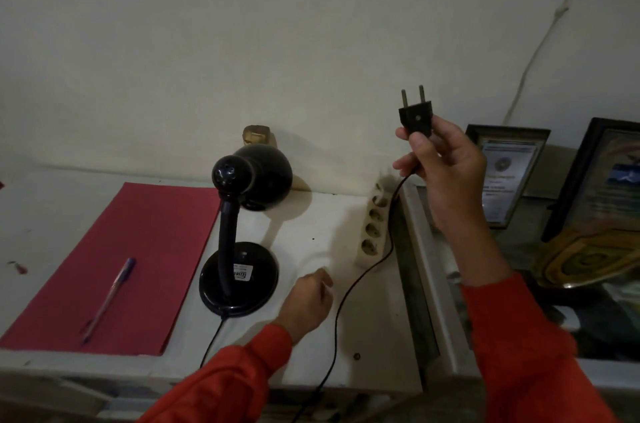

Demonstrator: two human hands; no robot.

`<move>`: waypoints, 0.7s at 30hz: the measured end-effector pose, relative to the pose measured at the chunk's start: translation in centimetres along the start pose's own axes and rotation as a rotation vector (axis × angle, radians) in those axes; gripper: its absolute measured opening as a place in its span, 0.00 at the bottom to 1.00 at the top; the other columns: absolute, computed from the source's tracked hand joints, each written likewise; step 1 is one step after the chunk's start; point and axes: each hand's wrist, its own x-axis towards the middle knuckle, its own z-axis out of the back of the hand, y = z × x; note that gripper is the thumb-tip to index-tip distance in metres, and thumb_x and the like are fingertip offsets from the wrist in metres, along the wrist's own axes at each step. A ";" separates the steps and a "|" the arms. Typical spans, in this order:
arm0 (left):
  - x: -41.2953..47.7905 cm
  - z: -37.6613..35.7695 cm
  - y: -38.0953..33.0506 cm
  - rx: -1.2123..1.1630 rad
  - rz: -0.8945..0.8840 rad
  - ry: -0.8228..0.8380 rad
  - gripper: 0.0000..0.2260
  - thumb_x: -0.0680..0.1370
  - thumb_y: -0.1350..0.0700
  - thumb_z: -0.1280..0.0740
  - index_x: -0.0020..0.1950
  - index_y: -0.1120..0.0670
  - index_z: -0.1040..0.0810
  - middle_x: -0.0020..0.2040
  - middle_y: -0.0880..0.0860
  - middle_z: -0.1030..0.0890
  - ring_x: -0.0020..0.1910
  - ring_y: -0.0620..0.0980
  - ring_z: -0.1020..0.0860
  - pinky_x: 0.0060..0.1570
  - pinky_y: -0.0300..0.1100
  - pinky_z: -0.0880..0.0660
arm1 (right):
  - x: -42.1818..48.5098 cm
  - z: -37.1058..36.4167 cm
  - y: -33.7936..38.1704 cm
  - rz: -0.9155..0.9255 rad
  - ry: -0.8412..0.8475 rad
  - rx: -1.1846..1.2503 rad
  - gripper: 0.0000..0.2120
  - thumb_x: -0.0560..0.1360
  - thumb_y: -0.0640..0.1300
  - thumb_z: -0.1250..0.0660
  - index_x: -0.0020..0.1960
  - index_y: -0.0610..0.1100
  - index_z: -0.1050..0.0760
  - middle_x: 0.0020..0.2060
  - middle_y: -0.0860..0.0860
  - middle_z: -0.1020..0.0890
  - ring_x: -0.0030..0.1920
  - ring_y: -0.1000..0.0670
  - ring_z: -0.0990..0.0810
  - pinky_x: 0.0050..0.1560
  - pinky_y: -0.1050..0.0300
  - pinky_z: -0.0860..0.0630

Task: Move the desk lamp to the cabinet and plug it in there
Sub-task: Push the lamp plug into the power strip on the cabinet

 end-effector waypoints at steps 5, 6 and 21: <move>0.3 -1.1 -1.0 0.135 0.021 0.165 0.14 0.71 0.47 0.32 0.51 0.54 0.23 0.48 0.53 0.22 0.45 0.50 0.23 0.41 0.39 0.29 | 1.0 0.7 0.4 -0.013 -0.035 0.035 0.12 0.75 0.42 0.34 0.58 0.50 0.24 0.46 0.51 0.14 0.31 0.56 0.18 0.34 0.62 0.20; 0.3 -1.4 -1.1 0.194 -0.011 0.191 0.12 0.72 0.48 0.33 0.50 0.54 0.23 0.50 0.54 0.23 0.47 0.52 0.23 0.42 0.41 0.28 | 1.2 0.7 0.5 -0.012 -0.035 0.036 0.12 0.75 0.42 0.34 0.58 0.50 0.24 0.46 0.51 0.14 0.31 0.56 0.19 0.35 0.62 0.20; 7.4 3.3 -0.6 -0.172 0.101 -0.230 0.08 0.75 0.63 0.33 0.53 0.60 0.19 0.51 0.58 0.17 0.51 0.55 0.20 0.49 0.36 0.31 | -0.5 4.5 -5.7 -0.491 0.326 -0.542 0.15 0.74 0.44 0.30 0.59 0.48 0.27 0.42 0.50 0.15 0.25 0.60 0.22 0.26 0.70 0.29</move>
